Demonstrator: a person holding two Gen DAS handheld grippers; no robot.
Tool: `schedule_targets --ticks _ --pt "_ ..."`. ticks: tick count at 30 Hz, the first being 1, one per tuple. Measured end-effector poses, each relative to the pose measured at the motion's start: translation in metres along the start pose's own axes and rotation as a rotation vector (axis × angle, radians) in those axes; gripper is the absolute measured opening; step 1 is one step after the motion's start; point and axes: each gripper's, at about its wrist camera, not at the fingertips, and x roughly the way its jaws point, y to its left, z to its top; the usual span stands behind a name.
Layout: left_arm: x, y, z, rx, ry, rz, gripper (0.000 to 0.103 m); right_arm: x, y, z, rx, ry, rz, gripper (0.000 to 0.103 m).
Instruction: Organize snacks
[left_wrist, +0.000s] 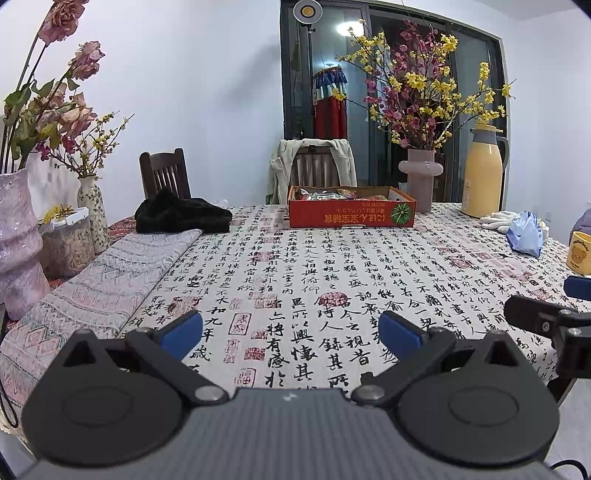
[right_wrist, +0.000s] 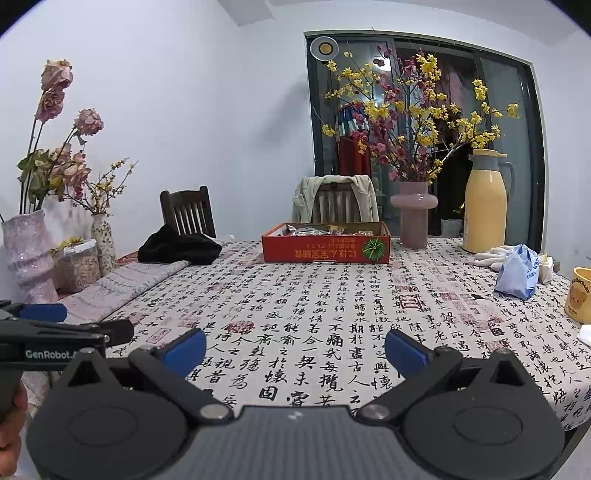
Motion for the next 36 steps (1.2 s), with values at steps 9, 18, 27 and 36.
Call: schedule_targets --ticks 9,18,27,36 --pt "-0.0004 -0.0005 -0.0001 -0.003 0.0 0.002 0.103 0.0005 -0.0005 0.0011 0.008 0.001 -0.003 0.103" --pt "0.0002 0.0001 -0.0002 -0.006 0.004 -0.001 0.103 -0.0014 0.002 0.0001 0.009 -0.013 -0.002 0.103" --pt "-0.0009 -0.0004 -0.0003 -0.003 -0.002 0.001 0.103 -0.0016 0.002 0.0 0.011 -0.016 -0.005 0.103" --pt "-0.0018 -0.0003 -0.0001 -0.009 -0.004 -0.006 0.103 -0.001 0.0025 -0.0003 0.014 -0.015 -0.011 0.103"
